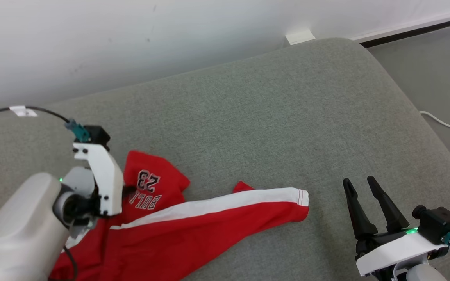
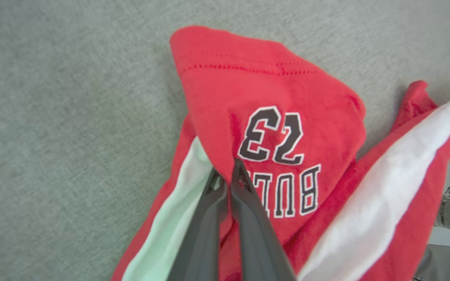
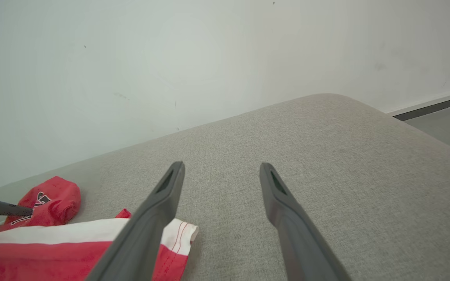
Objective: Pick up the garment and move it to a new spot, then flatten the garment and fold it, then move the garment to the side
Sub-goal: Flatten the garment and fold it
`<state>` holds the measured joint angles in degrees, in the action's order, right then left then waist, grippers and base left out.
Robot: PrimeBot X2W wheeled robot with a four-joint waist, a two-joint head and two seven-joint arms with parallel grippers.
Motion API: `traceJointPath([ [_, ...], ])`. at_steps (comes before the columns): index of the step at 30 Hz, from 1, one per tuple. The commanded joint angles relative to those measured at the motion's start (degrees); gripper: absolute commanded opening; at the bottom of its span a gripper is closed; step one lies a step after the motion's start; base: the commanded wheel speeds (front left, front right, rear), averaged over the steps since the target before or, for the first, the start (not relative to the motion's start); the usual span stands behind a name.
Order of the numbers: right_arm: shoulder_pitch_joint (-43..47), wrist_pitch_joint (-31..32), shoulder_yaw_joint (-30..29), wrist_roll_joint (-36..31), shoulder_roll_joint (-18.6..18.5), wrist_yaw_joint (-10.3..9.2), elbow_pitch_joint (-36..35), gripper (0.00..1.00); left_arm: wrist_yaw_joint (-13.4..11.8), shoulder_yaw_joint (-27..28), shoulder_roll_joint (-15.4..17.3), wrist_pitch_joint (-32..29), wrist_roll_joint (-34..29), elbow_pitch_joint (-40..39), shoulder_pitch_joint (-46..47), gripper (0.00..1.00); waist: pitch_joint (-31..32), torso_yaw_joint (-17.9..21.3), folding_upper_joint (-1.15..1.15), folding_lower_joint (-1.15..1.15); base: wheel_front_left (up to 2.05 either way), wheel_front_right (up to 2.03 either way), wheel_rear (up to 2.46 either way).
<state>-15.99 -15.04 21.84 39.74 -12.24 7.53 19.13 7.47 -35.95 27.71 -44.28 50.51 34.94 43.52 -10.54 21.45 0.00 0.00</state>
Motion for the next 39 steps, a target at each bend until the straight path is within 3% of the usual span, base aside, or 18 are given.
traceJointPath([
  [1, -0.3, -0.2, -0.1, -0.2, -0.1, -0.08, 0.2, 1.00, 0.0, -0.2, 0.4, 1.2, 1.0, -0.6, 1.3, 0.00, 0.3, -0.1, 0.00, 0.00, 0.00, 0.00, 0.00],
  [8, -0.6, -0.2, 0.1, -0.2, 0.6, -0.08, -0.4, 1.00, 0.0, -0.2, 0.2, 8.7, 1.8, -1.2, 7.3, 0.00, -0.7, 0.9, 0.00, 0.00, 0.00, 0.00, 0.00],
  [16, -2.2, -0.2, -0.5, -0.9, 3.1, -0.08, -1.6, 1.00, 0.0, -0.4, 0.1, 14.3, 1.1, 5.4, 14.4, 0.00, -5.3, 4.6, 0.00, 0.00, 0.00, 0.00, 0.00],
  [17, -2.4, -0.2, -0.4, -1.1, 3.5, -0.08, -1.6, 1.00, 0.0, -0.6, -0.1, 14.5, 1.1, 6.5, 14.9, 0.28, -5.6, 5.0, 0.00, 0.00, 0.00, 0.00, 0.00],
  [18, -2.5, -0.2, -0.4, -1.2, 3.9, -0.08, -1.6, 1.00, 0.0, -0.9, -0.4, 14.8, 1.0, 7.5, 15.4, 1.00, -5.7, 5.2, 0.00, 0.00, 0.00, 0.00, 0.00],
  [27, -0.8, -0.2, -0.8, -2.1, 3.1, -0.08, -0.8, 1.00, 0.0, -5.3, -0.6, 14.8, 4.5, 8.0, 14.2, 1.00, -2.1, 2.8, 0.00, 0.00, 0.00, 0.00, 0.00],
  [39, -0.1, -0.2, 1.1, -1.4, 1.6, -0.08, -0.4, 1.00, -0.2, -7.6, 3.5, -2.0, 14.0, 6.5, 11.8, 1.00, -0.3, -0.5, 0.00, 0.00, 0.00, 0.00, 0.00],
])
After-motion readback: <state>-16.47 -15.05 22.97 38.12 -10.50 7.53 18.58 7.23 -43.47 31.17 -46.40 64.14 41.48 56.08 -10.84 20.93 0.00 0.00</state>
